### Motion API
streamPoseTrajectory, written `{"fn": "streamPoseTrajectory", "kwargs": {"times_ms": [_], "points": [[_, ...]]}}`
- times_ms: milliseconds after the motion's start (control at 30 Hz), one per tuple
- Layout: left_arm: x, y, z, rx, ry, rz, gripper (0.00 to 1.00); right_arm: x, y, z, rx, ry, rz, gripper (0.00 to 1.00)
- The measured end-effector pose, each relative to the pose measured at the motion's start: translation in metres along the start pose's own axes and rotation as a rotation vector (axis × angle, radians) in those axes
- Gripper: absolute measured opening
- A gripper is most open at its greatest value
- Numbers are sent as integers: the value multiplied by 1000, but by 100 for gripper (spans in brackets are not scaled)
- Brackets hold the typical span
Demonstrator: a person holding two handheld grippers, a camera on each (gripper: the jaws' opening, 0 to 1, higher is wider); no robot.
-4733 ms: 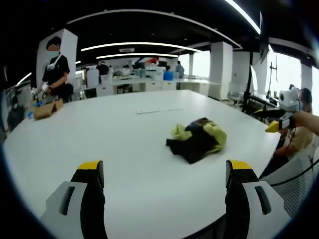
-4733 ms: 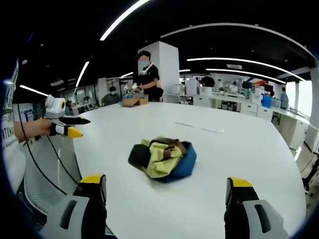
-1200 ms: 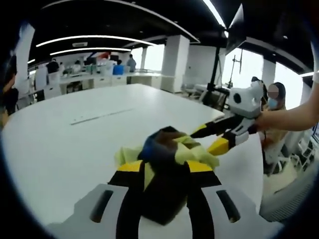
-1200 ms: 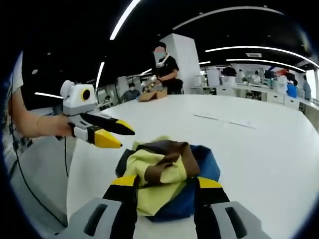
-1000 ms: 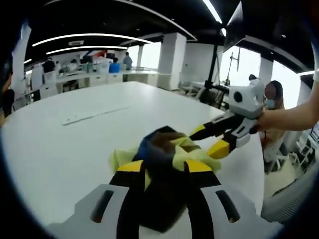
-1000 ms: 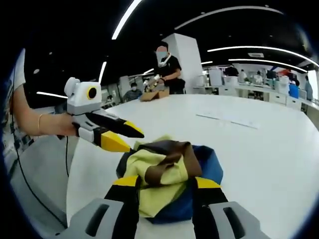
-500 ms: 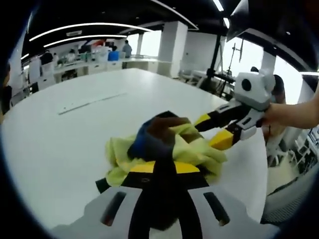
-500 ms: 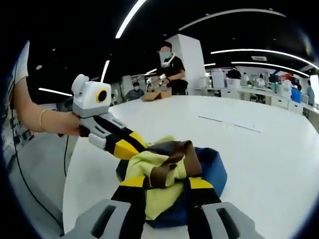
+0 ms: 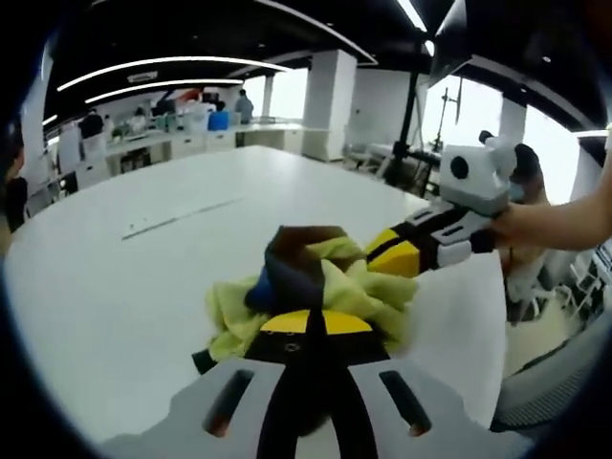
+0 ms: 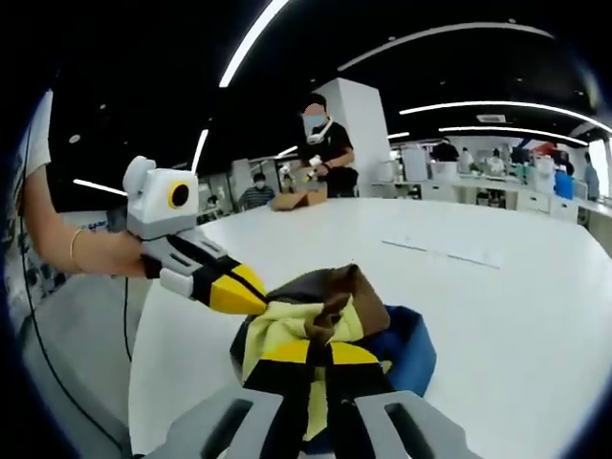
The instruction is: Fold the garment on the visible template until the final outline fits inside the template.
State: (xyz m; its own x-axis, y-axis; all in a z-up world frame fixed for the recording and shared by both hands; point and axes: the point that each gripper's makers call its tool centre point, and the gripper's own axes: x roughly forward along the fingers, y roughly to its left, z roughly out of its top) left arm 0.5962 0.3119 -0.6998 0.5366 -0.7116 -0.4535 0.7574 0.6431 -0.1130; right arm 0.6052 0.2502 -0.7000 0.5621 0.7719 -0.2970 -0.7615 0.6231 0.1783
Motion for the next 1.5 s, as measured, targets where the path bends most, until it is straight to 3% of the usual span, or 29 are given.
{"fn": "streamPoseTrajectory", "kwargs": {"times_ms": [267, 400, 567, 867, 1133, 1500], "points": [[-26, -2, 23, 34, -68, 29, 0, -3, 17, 30, -17, -65, 28, 0], [-36, 0, 23, 39, -74, 61, 0, 1, 28, 39, -27, -77, 60, 0], [-49, 2, 11, 46, -56, 94, 0, 10, 41, 40, -45, -64, 95, 0], [-57, 15, -22, -5, -4, 152, 0, 32, 67, 20, -74, 3, 158, 0], [-53, 20, -51, -38, 60, 168, 0, 49, 70, 2, -79, 60, 163, 0], [-48, 25, -68, -72, 96, 171, 0, 59, 70, -20, -72, 131, 174, 0]]}}
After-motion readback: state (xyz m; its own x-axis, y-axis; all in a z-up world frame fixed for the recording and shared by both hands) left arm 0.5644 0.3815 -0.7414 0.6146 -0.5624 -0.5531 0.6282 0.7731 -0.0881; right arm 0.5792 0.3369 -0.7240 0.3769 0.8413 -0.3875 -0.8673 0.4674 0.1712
